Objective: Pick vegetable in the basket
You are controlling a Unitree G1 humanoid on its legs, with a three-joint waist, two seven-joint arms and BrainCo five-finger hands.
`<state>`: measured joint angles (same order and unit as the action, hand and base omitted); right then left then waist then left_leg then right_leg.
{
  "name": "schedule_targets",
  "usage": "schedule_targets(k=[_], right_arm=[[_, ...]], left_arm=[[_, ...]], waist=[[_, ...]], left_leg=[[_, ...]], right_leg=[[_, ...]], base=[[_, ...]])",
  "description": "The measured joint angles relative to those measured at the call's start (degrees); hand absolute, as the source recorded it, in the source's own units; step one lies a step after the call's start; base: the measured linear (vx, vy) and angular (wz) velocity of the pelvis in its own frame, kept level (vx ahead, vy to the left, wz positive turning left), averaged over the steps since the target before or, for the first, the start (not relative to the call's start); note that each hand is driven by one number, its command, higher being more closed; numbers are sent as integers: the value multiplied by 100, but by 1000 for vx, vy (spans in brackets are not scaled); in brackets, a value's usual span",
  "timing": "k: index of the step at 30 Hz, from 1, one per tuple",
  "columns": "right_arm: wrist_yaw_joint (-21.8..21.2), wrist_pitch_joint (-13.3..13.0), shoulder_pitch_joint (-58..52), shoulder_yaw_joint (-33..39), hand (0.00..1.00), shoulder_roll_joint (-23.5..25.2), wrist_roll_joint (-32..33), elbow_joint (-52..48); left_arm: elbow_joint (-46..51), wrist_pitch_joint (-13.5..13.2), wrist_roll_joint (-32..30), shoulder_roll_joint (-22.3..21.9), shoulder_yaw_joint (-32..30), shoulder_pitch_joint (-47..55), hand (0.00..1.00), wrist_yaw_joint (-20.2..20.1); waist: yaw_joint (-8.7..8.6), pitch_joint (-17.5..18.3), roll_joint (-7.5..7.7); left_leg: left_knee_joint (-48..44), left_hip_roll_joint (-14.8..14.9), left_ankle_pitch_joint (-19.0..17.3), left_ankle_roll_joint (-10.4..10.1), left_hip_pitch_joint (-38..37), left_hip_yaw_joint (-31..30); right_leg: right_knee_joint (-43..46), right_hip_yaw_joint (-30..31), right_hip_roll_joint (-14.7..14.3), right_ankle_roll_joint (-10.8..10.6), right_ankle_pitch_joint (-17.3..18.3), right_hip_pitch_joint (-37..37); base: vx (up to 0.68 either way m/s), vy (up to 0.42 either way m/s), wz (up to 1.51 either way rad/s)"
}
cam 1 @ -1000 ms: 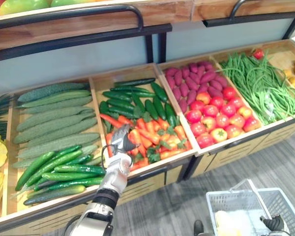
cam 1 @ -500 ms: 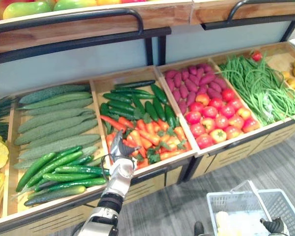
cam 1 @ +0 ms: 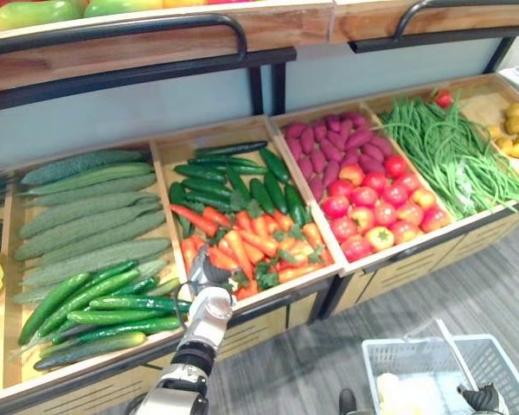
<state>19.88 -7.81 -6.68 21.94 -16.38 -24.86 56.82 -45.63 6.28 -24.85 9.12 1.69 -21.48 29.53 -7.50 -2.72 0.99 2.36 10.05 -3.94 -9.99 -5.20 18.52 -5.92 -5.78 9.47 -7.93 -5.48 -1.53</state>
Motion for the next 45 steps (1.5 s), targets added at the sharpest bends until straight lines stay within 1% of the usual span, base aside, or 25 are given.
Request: schedule_targets(k=[4, 5, 9, 14, 15, 17, 19, 21, 22, 24, 26, 27, 29, 30, 31, 32, 34, 36, 37, 38, 40, 42, 45], right_arm=[[60, 0, 38, -47, 100, 1, 1, 11], [82, 0, 40, -107, 100, 0, 2, 12], [82, -1, 44, -251, 100, 0, 4, 12], [74, -33, 23, -297, 100, -9, 2, 0], [68, -44, 24, -348, 100, -30, 3, -21], [45, -50, 23, -403, 100, -64, 3, -28], [-31, -57, -2, -410, 100, -79, 2, -153], [-69, -101, -73, -451, 100, -130, 0, -249], [-175, -116, -98, -456, 100, -197, -1, -313], [-185, -118, -175, -534, 100, -292, -1, -441], [-250, -141, -202, -680, 100, -490, -2, -622], [-278, -146, -217, -681, 100, -551, -2, -681], [-339, -162, -240, -681, 100, -713, 1, -716], [-377, -161, -246, -682, 100, -716, 1, -716], [-406, -162, -246, -707, 100, -715, 1, -716], [-419, -166, -250, -780, 100, -716, 1, -724], [-423, -166, -282, -806, 100, -716, 2, -729], [-425, -167, -369, -852, 100, -716, 3, -757], [-426, -166, -400, -871, 100, -716, 3, -757], [-426, -167, -411, -881, 100, -716, 3, -758], [-431, -167, -451, -884, 100, -716, 3, -757], [-435, -167, -441, -883, 100, -716, 1, -757], [-434, -180, -404, -880, 100, -716, 1, -758]], left_arm=[[-490, 24, -5, -17, -136, -190, 0, 160], [-698, 45, -3, -14, -231, -283, 0, 179], [-953, 57, 1, -15, -331, -452, 0, 187], [-1285, 46, 29, 5, -794, -703, 0, 289], [-1388, 26, 181, 14, -902, -773, 0, 308], [-1524, 8, 235, 15, -1075, -857, 0, 352], [-1602, 9, 521, 58, -1186, -881, 0, 378], [-1601, -1, 674, 59, -1311, -885, 0, 380], [-1603, 1, 860, 84, -1435, -901, 0, 399], [-1698, 0, 956, 145, -1594, -938, 0, 405], [-1821, 2, 1137, 245, -1807, -973, 0, 450], [-1834, 7, 1199, 248, -1883, -987, 100, 456], [-1863, -6, 1345, 262, -2069, -996, 100, 532], [-1872, -15, 1347, 278, -2100, -997, 100, 554], [-1872, -26, 1378, 321, -2151, -1001, 100, 565], [-1876, -59, 1528, 452, -2194, -1007, 100, 569], [-1934, -87, 1586, 542, -2238, -1025, 100, 552], [-1954, -161, 1822, 610, -2256, -1026, 100, 519], [-1968, -200, 1992, 646, -2273, -1028, 100, 461], [-2014, -199, 2029, 664, -2305, -1029, 100, 383], [-2033, -231, 2028, 663, -2347, -1032, 100, 312], [-2068, -225, 2038, 633, -2369, -1034, 100, 142], [-2187, -202, 2244, 488, -2401, -1013, 100, 105]], waist=[[-11, 0, 0], [-17, -1, 1], [-30, -1, 1], [-45, -2, -1], [-51, -2, -5], [-102, -9, -16], [-198, -28, -67], [-207, -32, -114], [-211, -53, -175], [-238, -102, -211], [-271, -114, -315], [-279, -136, -356], [-322, -164, -509], [-322, -167, -514], [-319, -166, -515], [-325, -169, -510], [-326, -172, -507], [-336, -184, -488], [-341, -189, -481], [-346, -189, -480], [-349, -191, -478], [-367, -205, -470], [-365, -358, -400]], left_leg=[[-5, -4, 17, 20, 0, 0], [-9, -4, 21, 22, 0, 5], [-10, -4, 25, 24, -1, 14], [-7, 1, 22, 21, -15, 117], [-7, 0, 21, 20, -7, 139], [-6, 3, 21, 20, 5, 153], [-8, 15, 17, 14, 2, 182], [-11, 27, 10, 5, -1, 268], [-16, 58, 1, -8, 2, 341], [-52, 120, -21, -41, 8, 430], [-64, 168, -35, -63, 32, 590], [-65, 172, -35, -63, 42, 614], [-81, 195, -28, -69, 137, 654], [-86, 203, -27, -72, 152, 679], [-95, 214, -26, -74, 171, 716], [-113, 227, -25, -75, 207, 746], [-111, 232, -24, -79, 228, 766], [-108, 233, -36, -95, 226, 770], [-103, 235, -48, -112, 225, 774], [-98, 235, -52, -117, 224, 778], [-79, 235, -58, -126, 209, 786], [-79, 251, -58, -126, 169, 765], [-85, 262, -58, -127, 70, 734]], right_leg=[[-1, 7, 3, -16, -10, -4], [-1, 15, 3, -24, -16, -9], [-2, 26, 2, -28, -19, -14], [-6, 119, -14, -35, -23, -60], [-6, 150, -16, -40, -26, -92], [-6, 168, -24, -45, -29, -119], [-6, 195, -40, -45, -28, -136], [-6, 271, -60, -45, -29, -185], [-6, 345, -99, -33, -44, -237], [-4, 422, -165, -28, -42, -298], [12, 562, -238, -16, -36, -431], [20, 601, -252, -10, -40, -471], [99, 667, -288, -1, -34, -655], [106, 692, -299, 1, -33, -688], [117, 721, -314, 12, -26, -727], [111, 756, -329, 35, -11, -779], [108, 778, -336, 37, -13, -823], [81, 778, -335, 15, 3, -826], [40, 777, -335, 11, 6, -822], [14, 776, -335, 13, 4, -814], [-2, 772, -337, 36, -36, -778], [-2, 754, -350, 3, -69, -729], [-1, 721, -355, 4, -69, -608]], base=[[-44, -27, -1], [-38, -24, -2], [-8, -6, -1], [-1, -3, -8], [-9, -19, -15], [-8, -18, -8], [-11, -23, -6], [-16, -25, -20], [-19, -32, -26], [-24, -48, -28], [-23, -55, -40], [-13, -46, -29], [-7, -42, -20], [-10, -35, -17], [-18, -38, -17], [-18, -31, -17], [-19, -30, -9], [0, 0, 0], [0, 0, 0], [21, -11, -3], [51, -6, -3], [63, -15, -1], [29, -17, 3]])
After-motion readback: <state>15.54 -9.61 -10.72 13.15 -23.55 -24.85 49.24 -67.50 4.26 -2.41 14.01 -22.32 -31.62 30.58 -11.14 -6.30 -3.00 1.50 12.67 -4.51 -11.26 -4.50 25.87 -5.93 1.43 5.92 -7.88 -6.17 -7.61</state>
